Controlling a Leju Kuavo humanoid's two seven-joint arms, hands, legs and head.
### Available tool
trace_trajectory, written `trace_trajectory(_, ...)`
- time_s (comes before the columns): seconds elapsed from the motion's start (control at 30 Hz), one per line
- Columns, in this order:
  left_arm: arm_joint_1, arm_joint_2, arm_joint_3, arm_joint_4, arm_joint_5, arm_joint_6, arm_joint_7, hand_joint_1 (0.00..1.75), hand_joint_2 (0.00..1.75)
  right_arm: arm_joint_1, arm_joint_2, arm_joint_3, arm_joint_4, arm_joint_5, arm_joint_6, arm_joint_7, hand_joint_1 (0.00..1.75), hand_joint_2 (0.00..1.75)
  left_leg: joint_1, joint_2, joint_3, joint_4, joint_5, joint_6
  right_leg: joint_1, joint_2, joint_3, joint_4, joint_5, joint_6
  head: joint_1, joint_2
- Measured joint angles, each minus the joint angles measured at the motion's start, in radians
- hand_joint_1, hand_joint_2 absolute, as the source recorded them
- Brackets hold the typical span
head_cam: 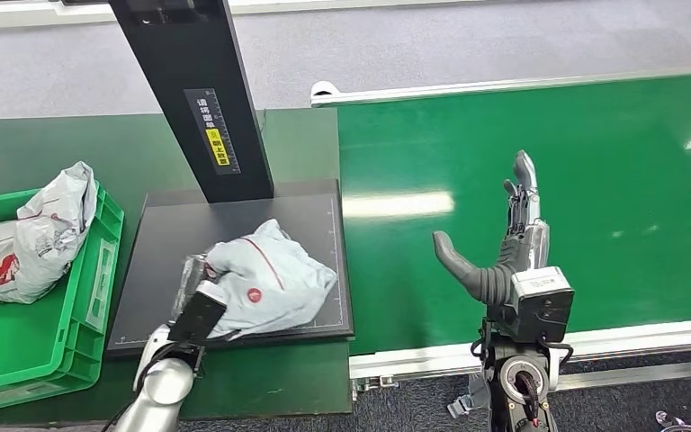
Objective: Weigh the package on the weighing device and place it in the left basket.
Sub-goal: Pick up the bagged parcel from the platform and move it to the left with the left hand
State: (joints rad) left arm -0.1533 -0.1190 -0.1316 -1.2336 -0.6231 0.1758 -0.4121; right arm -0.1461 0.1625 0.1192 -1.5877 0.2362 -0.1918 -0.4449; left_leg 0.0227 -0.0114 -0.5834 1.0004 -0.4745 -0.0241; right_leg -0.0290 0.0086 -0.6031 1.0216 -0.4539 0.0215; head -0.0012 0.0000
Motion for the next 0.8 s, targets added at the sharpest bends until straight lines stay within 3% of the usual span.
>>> trace_trajectory(0.17,0.029,0.008,0.052,-0.159,0.152,0.042,-0.06,1.75,1.75,0.0,0.0,-0.003,0.003,-0.009,-0.006,-0.003,0.0,1.75,0.0,0.0,-0.002,0.0,0.0,0.0,0.0,0.0,-0.002,0.0,0.0,0.0,0.0,0.0)
trace_trajectory(0.37,-0.004,0.031,0.192,-0.316,0.396,0.194,-0.057,1.75,1.75,0.003,0.0,-0.005,0.025,-0.023,-0.032,-0.013,0.0,1.75,0.0,0.0,-0.003,0.0,0.0,0.0,0.0,0.0,-0.003,0.0,0.0,0.0,0.0,0.0)
trace_trajectory(0.53,-0.045,0.068,0.327,-0.32,0.486,0.234,-0.077,1.75,1.75,0.013,0.001,-0.007,0.055,-0.029,-0.042,-0.02,0.0,1.75,0.001,0.0,-0.003,0.0,0.001,-0.001,0.001,0.0,-0.003,0.0,0.0,0.0,0.0,0.0)
trace_trajectory(0.7,-0.061,0.083,0.384,-0.31,0.497,0.287,-0.073,1.75,1.75,0.014,0.002,-0.007,0.074,-0.029,-0.042,-0.019,0.0,1.75,0.0,0.0,-0.004,0.0,0.0,0.0,0.0,0.0,-0.003,0.0,0.0,0.0,0.001,0.0)
trace_trajectory(0.8,-0.1,0.134,0.464,-0.224,0.546,0.336,-0.056,1.75,1.75,0.021,0.001,-0.007,0.091,-0.037,-0.043,-0.014,0.0,1.75,0.001,0.001,-0.003,0.0,0.0,0.0,0.001,0.001,-0.004,0.0,0.0,0.0,0.0,0.0)
